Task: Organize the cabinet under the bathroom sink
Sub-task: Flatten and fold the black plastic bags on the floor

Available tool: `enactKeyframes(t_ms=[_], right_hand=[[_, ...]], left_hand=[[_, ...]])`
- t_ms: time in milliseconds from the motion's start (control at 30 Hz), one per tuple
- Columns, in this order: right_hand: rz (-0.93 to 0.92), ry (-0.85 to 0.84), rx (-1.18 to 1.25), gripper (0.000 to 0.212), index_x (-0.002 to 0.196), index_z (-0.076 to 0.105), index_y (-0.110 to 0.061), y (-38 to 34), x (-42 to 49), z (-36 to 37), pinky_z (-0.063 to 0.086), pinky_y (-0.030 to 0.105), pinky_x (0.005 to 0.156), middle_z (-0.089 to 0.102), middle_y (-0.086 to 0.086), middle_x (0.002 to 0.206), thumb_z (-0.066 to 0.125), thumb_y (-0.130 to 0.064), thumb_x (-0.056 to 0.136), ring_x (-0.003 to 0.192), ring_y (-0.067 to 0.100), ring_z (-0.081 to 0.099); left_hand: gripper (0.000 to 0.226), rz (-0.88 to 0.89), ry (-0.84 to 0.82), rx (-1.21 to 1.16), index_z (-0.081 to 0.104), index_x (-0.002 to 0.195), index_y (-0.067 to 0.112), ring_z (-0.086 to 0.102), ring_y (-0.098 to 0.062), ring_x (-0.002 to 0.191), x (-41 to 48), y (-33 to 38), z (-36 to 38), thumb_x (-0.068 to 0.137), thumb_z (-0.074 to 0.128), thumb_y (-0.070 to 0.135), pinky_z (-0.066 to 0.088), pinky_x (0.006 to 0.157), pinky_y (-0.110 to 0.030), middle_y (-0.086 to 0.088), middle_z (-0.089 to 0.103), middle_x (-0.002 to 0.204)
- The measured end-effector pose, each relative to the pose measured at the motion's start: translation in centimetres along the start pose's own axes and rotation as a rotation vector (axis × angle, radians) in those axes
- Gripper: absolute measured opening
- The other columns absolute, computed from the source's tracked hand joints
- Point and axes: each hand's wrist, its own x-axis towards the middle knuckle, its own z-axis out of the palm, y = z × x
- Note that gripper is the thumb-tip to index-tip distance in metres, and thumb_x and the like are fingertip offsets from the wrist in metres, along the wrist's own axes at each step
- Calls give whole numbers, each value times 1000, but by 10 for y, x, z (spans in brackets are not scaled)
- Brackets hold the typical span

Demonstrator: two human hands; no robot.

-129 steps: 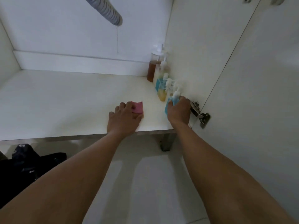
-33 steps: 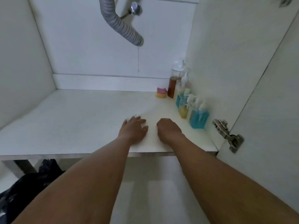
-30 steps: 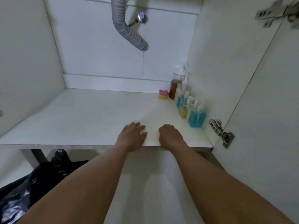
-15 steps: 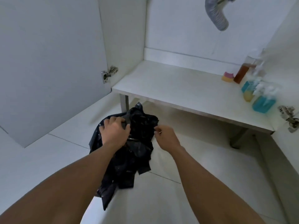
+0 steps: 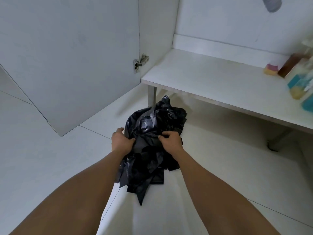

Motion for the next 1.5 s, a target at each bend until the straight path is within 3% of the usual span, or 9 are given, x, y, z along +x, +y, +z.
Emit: enactKeyframes(t_ms=[333, 533, 667, 867, 1000, 1100, 1233, 1367, 1500], right_hand=[[-53, -32, 327, 8, 103, 63, -20, -34, 4, -7, 62, 39, 76, 65, 3, 100, 62, -24, 96, 89, 20, 67], [-79, -43, 359, 25, 123, 64, -21, -48, 13, -21, 59, 40, 85, 65, -4, 112, 49, -26, 103, 98, 19, 66], [-144, 94, 144, 20, 110, 70, -20, -33, 19, -29, 53, 38, 92, 69, -2, 108, 52, -22, 101, 100, 20, 64], [-95, -286, 176, 29, 120, 60, -22, -13, 6, -16, 57, 36, 87, 69, -2, 107, 64, -27, 92, 99, 20, 66], [-190, -83, 272, 57, 120, 62, -21, -15, 13, -11, 55, 39, 90, 70, -2, 111, 84, -41, 71, 102, 21, 67], [-216, -172, -66, 23, 111, 65, -14, -25, 9, -21, 48, 30, 85, 62, 3, 106, 66, -26, 92, 96, 18, 57], [-169, -472, -592, 38, 131, 57, -6, -26, 8, -32, 42, 31, 93, 57, 16, 128, 54, -28, 100, 113, 31, 54], [-10, -66, -509, 68, 130, 51, -16, -26, 11, -49, 51, 43, 96, 51, 10, 127, 74, -46, 74, 112, 31, 56], [-310, 197, 146, 87, 144, 34, -19, -47, 23, -77, 50, 37, 102, 50, 4, 133, 83, -31, 72, 116, 12, 57]], left_hand=[[62, 94, 98, -238, 58, 125, 23, 63, -21, 97, -7, 18, -3, 82, 69, 65, 47, 83, -33, 2, 65, 103], [17, 149, 12, -136, 74, 107, 16, 66, -23, 98, 0, 36, 4, 93, 69, 25, 46, 84, -25, -3, 71, 98], [19, 196, 201, -309, 73, 101, 14, 61, -22, 91, 2, 65, -12, 100, 58, 26, 42, 83, -25, -6, 71, 99], [31, 214, 217, -574, 54, 75, 14, 51, -19, 75, 14, 117, -32, 102, 51, 29, 44, 77, -33, 1, 55, 71], [30, 275, 161, -625, 52, 74, 16, 50, -17, 70, 15, 145, -43, 101, 53, 30, 44, 73, -32, -1, 55, 72], [22, 465, 269, -566, 56, 77, 19, 54, -9, 67, 15, 168, -57, 98, 59, 26, 47, 74, -28, 5, 60, 73], [18, 604, 361, -497, 59, 85, 15, 55, -7, 70, 10, 195, -69, 98, 61, 26, 45, 69, -17, 11, 59, 75], [20, 665, 295, -444, 61, 86, 13, 55, -10, 71, 4, 207, -69, 98, 62, 29, 44, 69, -19, 9, 60, 75], [21, 707, 32, -368, 63, 78, 16, 56, -11, 64, -6, 214, -68, 94, 69, 28, 48, 65, -23, -3, 66, 75]])
